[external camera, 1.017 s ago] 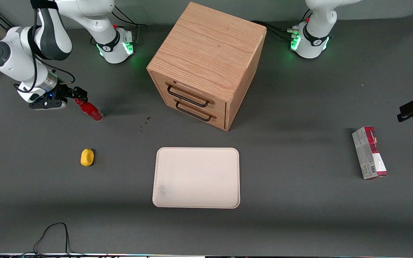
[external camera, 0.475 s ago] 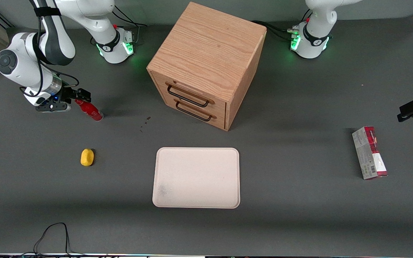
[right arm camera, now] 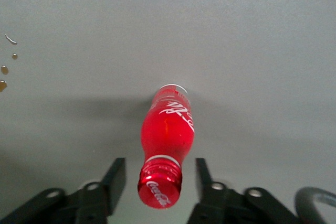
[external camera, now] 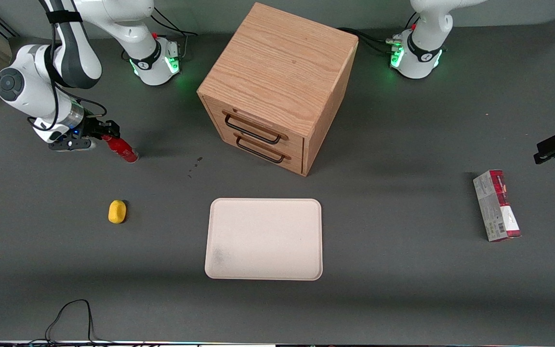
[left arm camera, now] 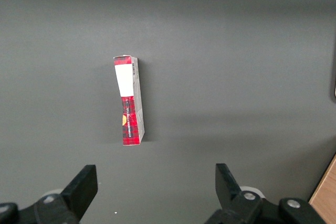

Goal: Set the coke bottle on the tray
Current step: 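Close the right gripper around the bottle's body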

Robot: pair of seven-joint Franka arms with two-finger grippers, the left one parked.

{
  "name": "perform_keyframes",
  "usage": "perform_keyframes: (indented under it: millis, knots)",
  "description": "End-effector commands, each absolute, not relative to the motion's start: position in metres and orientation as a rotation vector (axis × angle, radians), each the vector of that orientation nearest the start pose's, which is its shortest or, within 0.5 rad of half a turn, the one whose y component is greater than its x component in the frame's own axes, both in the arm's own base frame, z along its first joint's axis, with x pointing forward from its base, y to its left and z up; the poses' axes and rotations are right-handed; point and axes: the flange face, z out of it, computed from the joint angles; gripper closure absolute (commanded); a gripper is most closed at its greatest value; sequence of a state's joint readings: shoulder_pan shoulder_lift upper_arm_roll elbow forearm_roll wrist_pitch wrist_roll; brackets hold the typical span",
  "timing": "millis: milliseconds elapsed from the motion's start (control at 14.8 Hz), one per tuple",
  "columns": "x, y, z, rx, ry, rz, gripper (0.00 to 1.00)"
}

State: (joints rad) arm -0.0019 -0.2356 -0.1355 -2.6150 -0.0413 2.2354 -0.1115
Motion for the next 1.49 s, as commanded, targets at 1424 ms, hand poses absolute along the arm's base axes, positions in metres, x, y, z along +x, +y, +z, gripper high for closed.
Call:
perform_keyframes:
  millis: [1424]
  knots:
    - [0.465, -0.057, 0.661, -3.133, -0.011, 0.205, 1.00]
